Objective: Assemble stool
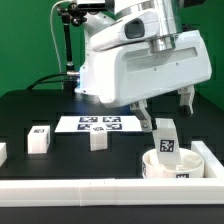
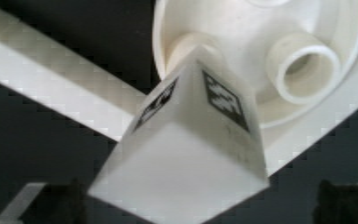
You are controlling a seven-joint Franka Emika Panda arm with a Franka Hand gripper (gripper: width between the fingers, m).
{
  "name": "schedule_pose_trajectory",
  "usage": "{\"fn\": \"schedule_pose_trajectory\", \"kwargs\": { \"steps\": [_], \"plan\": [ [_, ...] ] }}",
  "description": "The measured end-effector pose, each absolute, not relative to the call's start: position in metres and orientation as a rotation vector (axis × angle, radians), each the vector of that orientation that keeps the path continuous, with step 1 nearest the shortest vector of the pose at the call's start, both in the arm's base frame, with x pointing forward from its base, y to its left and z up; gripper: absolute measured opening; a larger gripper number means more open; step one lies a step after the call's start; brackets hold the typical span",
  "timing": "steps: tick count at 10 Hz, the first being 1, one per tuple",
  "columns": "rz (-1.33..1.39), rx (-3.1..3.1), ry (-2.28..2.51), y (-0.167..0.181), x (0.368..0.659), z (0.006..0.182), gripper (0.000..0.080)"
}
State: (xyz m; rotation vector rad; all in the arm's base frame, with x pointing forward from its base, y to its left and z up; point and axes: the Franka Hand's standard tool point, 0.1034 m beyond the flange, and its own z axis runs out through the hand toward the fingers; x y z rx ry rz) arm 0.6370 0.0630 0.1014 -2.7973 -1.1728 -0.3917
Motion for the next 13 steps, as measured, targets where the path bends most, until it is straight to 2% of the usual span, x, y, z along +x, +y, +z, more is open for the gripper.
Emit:
{"fn": "schedule_pose_trajectory", "kwargs": {
  "steps": [3,5,13],
  "plan": [
    [-0.381,-2.637,-1.654,0.071,0.641,0.099,0.0649],
    [-0.380,-2.558,-1.798,0.068,0.641,0.098,0.0649],
    [-0.336,-2.493,-1.903,0.070,0.638,0.089,0.0649]
  ]
}}
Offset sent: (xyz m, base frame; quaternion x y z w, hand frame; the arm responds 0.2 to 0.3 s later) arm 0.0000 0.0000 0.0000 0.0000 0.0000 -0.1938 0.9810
